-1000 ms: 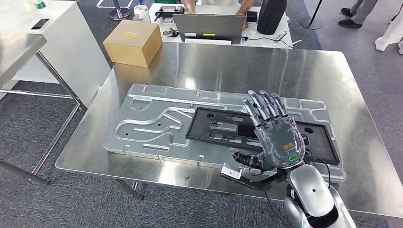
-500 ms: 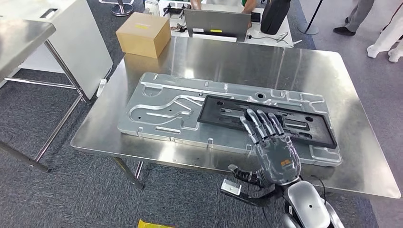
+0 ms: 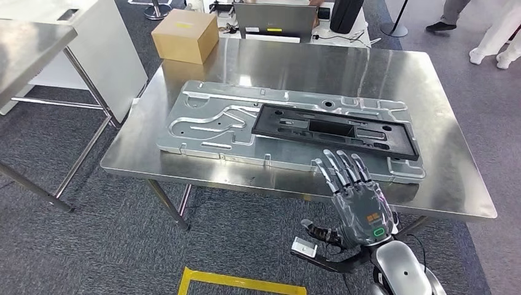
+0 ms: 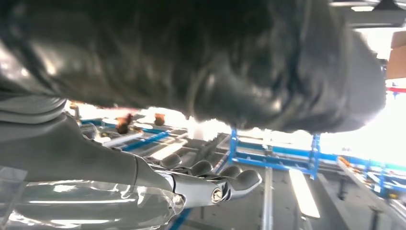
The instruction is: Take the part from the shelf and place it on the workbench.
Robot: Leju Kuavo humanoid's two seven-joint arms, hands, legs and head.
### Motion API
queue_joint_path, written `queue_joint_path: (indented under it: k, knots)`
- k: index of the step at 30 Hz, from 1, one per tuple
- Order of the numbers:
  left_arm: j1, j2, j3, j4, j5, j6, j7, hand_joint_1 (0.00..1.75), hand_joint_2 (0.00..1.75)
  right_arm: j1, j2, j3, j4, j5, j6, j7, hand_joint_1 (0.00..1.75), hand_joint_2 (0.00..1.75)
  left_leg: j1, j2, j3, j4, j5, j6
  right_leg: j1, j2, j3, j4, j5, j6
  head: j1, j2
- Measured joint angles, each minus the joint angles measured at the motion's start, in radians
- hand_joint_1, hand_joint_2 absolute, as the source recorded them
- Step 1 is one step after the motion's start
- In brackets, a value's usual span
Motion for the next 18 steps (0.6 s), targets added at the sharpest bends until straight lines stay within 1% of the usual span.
queue_joint_path:
  k: [1, 2, 3, 4, 5, 6, 7, 8, 9, 10, 11, 12, 13, 14, 15, 16, 17, 18]
  knots:
    - [0.000, 0.000, 0.000, 0.000, 0.000, 0.001, 0.000, 0.00, 0.00, 0.009, 0.000, -0.003, 0.000, 0.001, 0.000, 0.000, 0.00, 0.00, 0.004, 0.000, -0.012, 0.056, -0.054, -0.006, -0.001, 0.000, -0.014, 0.000, 0.012, -0.003, -0.001, 0.000]
    - [0.000, -0.001, 0.000, 0.000, 0.001, 0.002, 0.000, 0.00, 0.00, 0.019, 0.000, -0.007, 0.000, 0.001, 0.000, 0.000, 0.00, 0.00, 0.008, 0.000, -0.021, 0.117, -0.095, -0.011, -0.001, -0.001, -0.030, 0.001, 0.024, -0.004, -0.001, 0.000]
    - [0.000, -0.001, 0.000, 0.000, 0.003, 0.003, -0.001, 0.00, 0.00, 0.032, 0.000, -0.012, 0.000, 0.002, 0.001, 0.000, 0.00, 0.00, 0.012, 0.000, -0.024, 0.167, -0.110, -0.016, -0.002, -0.001, -0.046, 0.004, 0.036, -0.001, -0.001, 0.000]
    - [0.000, -0.001, 0.000, 0.000, 0.005, 0.004, -0.002, 0.00, 0.00, 0.045, 0.001, -0.017, -0.001, 0.002, 0.002, 0.000, 0.00, 0.00, 0.017, 0.000, -0.015, 0.194, -0.100, -0.021, -0.004, -0.002, -0.064, 0.008, 0.047, 0.003, -0.001, 0.000]
    - [0.000, -0.001, 0.000, 0.000, 0.006, 0.005, -0.002, 0.00, 0.00, 0.057, 0.001, -0.021, -0.002, 0.002, 0.002, 0.000, 0.00, 0.00, 0.021, 0.000, 0.008, 0.189, -0.073, -0.026, -0.007, -0.002, -0.082, 0.014, 0.057, 0.008, -0.001, 0.000]
    - [-0.001, -0.001, 0.000, 0.000, 0.007, 0.006, -0.002, 0.00, 0.00, 0.069, 0.001, -0.025, -0.004, 0.002, 0.003, 0.000, 0.00, 0.00, 0.025, 0.000, 0.047, 0.152, -0.044, -0.029, -0.010, -0.002, -0.101, 0.023, 0.066, 0.014, -0.002, 0.000]
    - [-0.002, -0.001, 0.000, 0.000, 0.007, 0.007, -0.002, 0.00, 0.00, 0.080, 0.001, -0.029, -0.008, 0.002, 0.003, 0.000, 0.00, 0.00, 0.028, -0.002, 0.100, 0.089, -0.036, -0.032, -0.012, -0.002, -0.118, 0.033, 0.073, 0.021, -0.002, 0.000]
    - [-0.003, -0.002, 0.000, 0.000, 0.008, 0.008, -0.003, 0.00, 0.00, 0.089, 0.002, -0.034, -0.012, 0.002, 0.003, 0.000, 0.00, 0.00, 0.027, -0.005, 0.150, 0.018, -0.043, -0.030, -0.013, -0.002, -0.132, 0.042, 0.080, 0.028, -0.002, 0.000]
    - [-0.004, -0.002, 0.000, 0.000, 0.008, 0.009, -0.003, 0.00, 0.00, 0.096, 0.002, -0.038, -0.016, 0.002, 0.003, 0.000, 0.00, 0.00, 0.026, -0.007, 0.185, -0.038, -0.057, -0.025, -0.013, -0.001, -0.141, 0.049, 0.087, 0.036, -0.001, 0.000]
    - [-0.004, -0.002, 0.000, 0.000, 0.008, 0.009, -0.003, 0.00, 0.00, 0.102, 0.002, -0.041, -0.019, 0.002, 0.003, 0.000, 0.00, 0.00, 0.022, -0.010, 0.203, -0.072, -0.072, -0.018, -0.012, -0.001, -0.145, 0.051, 0.095, 0.044, -0.001, 0.000]
    - [-0.004, -0.002, 0.000, 0.000, 0.008, 0.010, -0.003, 0.00, 0.00, 0.107, 0.002, -0.044, -0.021, 0.002, 0.003, 0.000, 0.00, 0.00, 0.018, -0.011, 0.204, -0.082, -0.073, -0.007, -0.012, -0.001, -0.146, 0.049, 0.105, 0.052, 0.000, 0.000]
    - [-0.004, -0.002, 0.000, 0.000, 0.008, 0.010, -0.003, 0.00, 0.00, 0.112, 0.002, -0.046, -0.022, 0.002, 0.005, 0.000, 0.00, 0.00, 0.017, -0.008, 0.196, -0.082, -0.064, 0.004, -0.015, -0.001, -0.146, 0.046, 0.112, 0.059, 0.000, 0.000]
    - [-0.005, -0.002, 0.000, 0.000, 0.009, 0.013, -0.003, 0.00, 0.00, 0.119, 0.003, -0.048, -0.023, -0.001, 0.009, -0.002, 0.00, 0.00, 0.017, -0.005, 0.187, -0.082, -0.053, 0.015, -0.017, 0.000, -0.150, 0.050, 0.101, 0.065, 0.001, 0.000]
    - [-0.005, -0.002, 0.000, 0.000, 0.010, 0.017, -0.002, 0.00, 0.00, 0.129, 0.005, -0.053, -0.024, -0.008, 0.015, -0.004, 0.00, 0.00, 0.017, -0.002, 0.175, -0.084, -0.041, 0.028, -0.019, 0.001, -0.159, 0.070, 0.069, 0.068, 0.001, 0.000]
    - [-0.005, -0.002, 0.000, 0.000, 0.011, 0.022, -0.001, 0.00, 0.00, 0.144, 0.008, -0.059, -0.025, -0.019, 0.022, -0.006, 0.00, 0.00, 0.017, 0.001, 0.161, -0.085, -0.027, 0.038, -0.020, 0.003, -0.171, 0.110, 0.018, 0.069, 0.001, 0.000]
    - [-0.005, -0.002, 0.000, 0.000, 0.012, 0.028, 0.001, 0.00, 0.00, 0.161, 0.012, -0.067, -0.026, -0.037, 0.030, -0.009, 0.00, 0.00, 0.014, 0.002, 0.145, -0.085, -0.014, 0.045, -0.019, 0.004, -0.184, 0.166, -0.043, 0.069, 0.001, 0.000]
    - [-0.004, -0.002, 0.000, 0.000, 0.014, 0.035, 0.002, 0.00, 0.00, 0.182, 0.018, -0.075, -0.027, -0.059, 0.039, -0.011, 0.00, 0.00, 0.012, 0.002, 0.129, -0.084, -0.002, 0.049, -0.017, 0.005, -0.195, 0.231, -0.091, 0.068, 0.001, 0.000]
    - [-0.003, -0.002, 0.000, 0.000, 0.016, 0.042, 0.003, 0.00, 0.00, 0.205, 0.026, -0.084, -0.028, -0.085, 0.048, -0.010, 0.00, 0.00, 0.008, 0.002, 0.112, -0.083, 0.011, 0.051, -0.014, 0.006, -0.199, 0.287, -0.115, 0.068, 0.001, 0.000]
